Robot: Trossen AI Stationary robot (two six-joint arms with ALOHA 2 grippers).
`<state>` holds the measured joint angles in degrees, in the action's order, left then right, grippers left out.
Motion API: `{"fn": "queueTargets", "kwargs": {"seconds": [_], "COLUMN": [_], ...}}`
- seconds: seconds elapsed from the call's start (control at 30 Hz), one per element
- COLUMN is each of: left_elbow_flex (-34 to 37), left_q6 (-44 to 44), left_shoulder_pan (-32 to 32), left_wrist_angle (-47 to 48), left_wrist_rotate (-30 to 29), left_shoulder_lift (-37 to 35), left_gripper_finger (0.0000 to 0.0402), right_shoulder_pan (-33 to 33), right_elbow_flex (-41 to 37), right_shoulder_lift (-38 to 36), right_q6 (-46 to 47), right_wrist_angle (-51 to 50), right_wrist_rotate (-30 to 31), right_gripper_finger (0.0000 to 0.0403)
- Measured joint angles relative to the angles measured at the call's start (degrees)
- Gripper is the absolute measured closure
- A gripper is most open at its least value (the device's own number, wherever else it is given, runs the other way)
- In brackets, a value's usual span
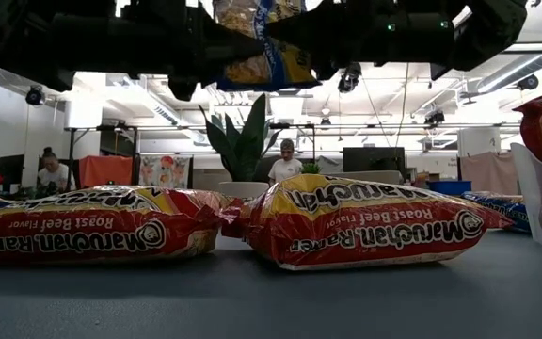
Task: Sort Maruchan noodles
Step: Put the middle left blue instant noodle pack into the gray bin
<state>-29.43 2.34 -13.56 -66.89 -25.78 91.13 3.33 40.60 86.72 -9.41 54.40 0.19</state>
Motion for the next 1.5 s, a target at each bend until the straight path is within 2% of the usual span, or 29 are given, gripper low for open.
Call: {"fn": "queueTargets", "kwargs": {"seconds": [0.1,0.2,0.43,0.57,0.67,0.73,1.0,1.1,1.3,1.5], "left_elbow_flex": [0.0,0.1,0.1,0.1,0.1,-0.1,-2.1,-2.5,-2.5,-2.6], "left_q6": [1.6,1.9,-0.6,-1.6,-1.6,-1.4,0.0,0.1,0.1,0.0], "left_shoulder_pan": [0.0,0.0,0.0,0.0,0.0,0.0,-0.3,-0.3,-0.3,-0.3], "left_wrist_angle": [1.4,5.4,20.2,25.3,25.4,25.5,25.6,26.3,26.4,26.4], "left_wrist_rotate": [-2.9,-3.8,-3.8,-3.8,-3.7,-3.7,-3.6,-3.6,-3.6,-3.6], "left_shoulder_lift": [-0.2,-1.0,-4.9,-6.1,-6.2,-6.2,-6.1,-6.1,-6.1,-6.1], "left_gripper_finger": [0.0262,0.0261,0.0292,0.0298,0.0297,0.0296,0.0295,0.0295,0.0295,0.0294], "right_shoulder_pan": [0.0,0.0,0.0,0.0,0.0,-0.1,-2.0,-2.5,-3.0,-3.2], "right_elbow_flex": [1.3,3.7,15.1,23.9,28.7,30.7,35.5,36.8,37.8,37.8], "right_shoulder_lift": [-0.3,-1.8,-6.6,-6.3,-4.8,-3.8,1.3,2.6,3.1,3.1], "right_q6": [1.0,1.8,2.3,2.4,2.4,2.6,3.1,2.2,2.4,2.7], "right_wrist_angle": [-3.3,-11.2,-45.4,-63.7,-70.8,-71.8,-74.4,-74.7,-75.6,-76.5], "right_wrist_rotate": [0.7,3.1,7.5,7.4,7.3,6.2,0.4,-0.3,-4.1,-4.9], "right_gripper_finger": [0.0212,0.0179,0.0117,0.0094,0.0088,0.0089,0.0108,0.0127,0.0208,0.0293]}}
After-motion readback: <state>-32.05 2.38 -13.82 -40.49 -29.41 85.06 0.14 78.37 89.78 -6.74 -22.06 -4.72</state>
